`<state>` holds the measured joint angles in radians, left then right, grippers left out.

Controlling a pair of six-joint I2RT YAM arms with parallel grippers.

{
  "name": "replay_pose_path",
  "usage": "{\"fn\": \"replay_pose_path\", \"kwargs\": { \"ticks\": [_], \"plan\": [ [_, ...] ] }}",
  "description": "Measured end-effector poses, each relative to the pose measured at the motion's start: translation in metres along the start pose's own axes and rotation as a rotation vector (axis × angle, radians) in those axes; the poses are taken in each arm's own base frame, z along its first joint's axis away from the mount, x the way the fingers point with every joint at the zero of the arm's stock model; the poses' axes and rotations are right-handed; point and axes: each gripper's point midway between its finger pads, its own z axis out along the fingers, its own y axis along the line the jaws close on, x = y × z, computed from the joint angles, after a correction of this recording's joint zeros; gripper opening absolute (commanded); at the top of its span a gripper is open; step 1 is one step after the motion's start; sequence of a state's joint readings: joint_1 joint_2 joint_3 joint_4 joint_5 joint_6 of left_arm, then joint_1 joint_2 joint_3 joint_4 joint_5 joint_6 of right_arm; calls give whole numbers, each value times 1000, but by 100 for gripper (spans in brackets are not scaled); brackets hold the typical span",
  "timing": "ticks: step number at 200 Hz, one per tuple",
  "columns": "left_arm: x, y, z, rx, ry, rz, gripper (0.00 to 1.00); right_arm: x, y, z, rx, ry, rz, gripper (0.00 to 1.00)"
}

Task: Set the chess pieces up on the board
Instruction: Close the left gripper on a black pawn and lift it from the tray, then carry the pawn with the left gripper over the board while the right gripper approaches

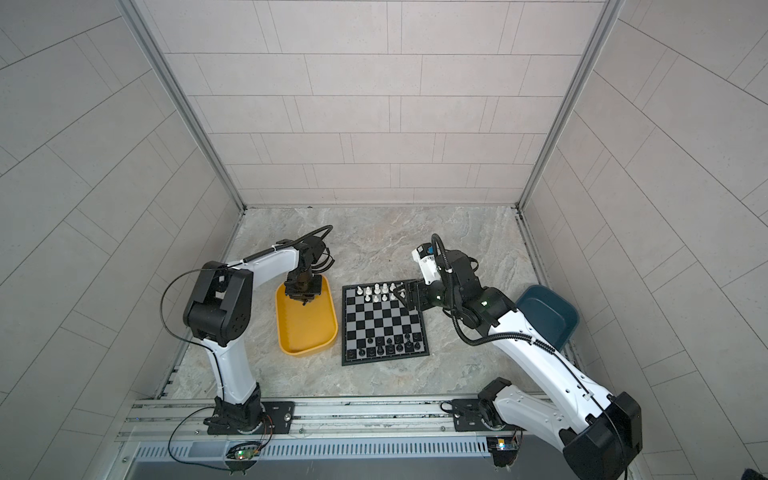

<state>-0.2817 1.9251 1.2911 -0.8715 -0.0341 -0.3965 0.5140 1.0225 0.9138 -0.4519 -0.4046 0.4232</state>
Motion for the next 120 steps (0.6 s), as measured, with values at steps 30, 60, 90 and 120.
{"fn": "replay_pose_path", "kwargs": {
  "ticks": [30, 60, 90, 120],
  "plan": [
    [3, -9, -8, 105, 24, -84, 17, 1, 1, 4, -19, -8, 4, 78],
    [4, -18, -49, 339, -11, -268, 16, 4, 2, 16, -47, -9, 31, 77],
    [0, -23, -102, 545, -91, -424, 16, -1, 18, 37, -109, -45, 26, 74],
    [5, -43, -131, 763, -86, -580, 16, -4, 38, 72, -190, -85, 31, 71]
  ]
}}
